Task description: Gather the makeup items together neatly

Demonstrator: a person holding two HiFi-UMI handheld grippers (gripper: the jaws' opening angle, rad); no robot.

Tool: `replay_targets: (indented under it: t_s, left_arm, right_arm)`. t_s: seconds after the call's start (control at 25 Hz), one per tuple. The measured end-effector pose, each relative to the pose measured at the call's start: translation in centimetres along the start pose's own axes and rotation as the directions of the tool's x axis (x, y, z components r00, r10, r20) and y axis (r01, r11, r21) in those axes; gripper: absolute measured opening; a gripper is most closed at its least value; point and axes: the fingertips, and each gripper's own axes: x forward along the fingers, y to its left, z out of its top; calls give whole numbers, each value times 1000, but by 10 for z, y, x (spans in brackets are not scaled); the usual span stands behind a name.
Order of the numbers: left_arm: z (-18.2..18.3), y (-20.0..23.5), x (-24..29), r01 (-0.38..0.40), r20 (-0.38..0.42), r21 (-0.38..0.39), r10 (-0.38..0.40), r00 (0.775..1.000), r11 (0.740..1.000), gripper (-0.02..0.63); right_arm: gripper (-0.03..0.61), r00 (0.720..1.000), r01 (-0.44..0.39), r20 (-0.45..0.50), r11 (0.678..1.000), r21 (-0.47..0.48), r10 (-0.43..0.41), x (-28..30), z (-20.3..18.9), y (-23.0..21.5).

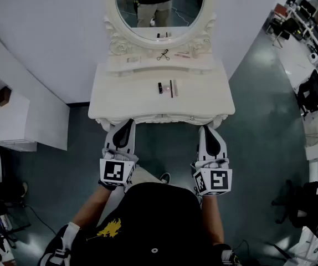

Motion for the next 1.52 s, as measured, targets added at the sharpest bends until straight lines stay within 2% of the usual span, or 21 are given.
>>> replay_targets:
  t_s: [0.16, 0.32, 0.56, 0.68, 0.76, 0.96, 1.2, 1.36, 1.44, 1.52]
  left_arm:
    - [7, -5, -13, -25, 43, -2, 25, 999, 1000, 12]
    - [0, -3, -30, -44, -37, 4, 44, 998, 999, 12]
    - [6, -1, -39, -74, -14, -29, 73, 997, 997, 12]
    - [14, 3, -42, -104, 35, -19, 104, 994, 994, 12]
    - [17, 2, -43, -113, 61, -9, 113, 992, 994, 12]
    - [12, 14, -52, -155, 52, -19, 156, 986, 988, 12]
    - [-9, 17, -50, -151, -47, -26, 150, 988, 988, 12]
    - [0, 22, -41, -156, 0, -67, 156, 988, 985, 12]
    - [2, 21, -35, -152, 23, -64, 154, 988, 986, 12]
    - [-2, 19, -30, -137, 10, -51, 137, 990, 989, 12]
  right_arm:
    - [14, 999, -37, -2, 999, 9, 38, -7, 1, 9]
    - [14, 995, -101, 0, 995, 4, 101, -5, 5, 26]
    - [14, 990, -140, -26, 989, 45, 141, -3, 0, 40]
    - [14, 975, -213, -54, 974, 76, 218, 7, -11, 55]
    - [14, 962, -256, -76, 965, 63, 261, 11, -15, 64]
    - [14, 944, -319, -74, 946, 51, 322, 22, -7, 85]
    - [14, 938, -335, -81, 941, 47, 338, 28, -8, 89]
    - [14, 933, -352, -70, 936, 29, 353, 39, -3, 89]
    - [14, 934, -349, -68, 937, 26, 350, 42, -4, 86]
    - [14, 938, -339, -63, 941, 26, 340, 45, -3, 83]
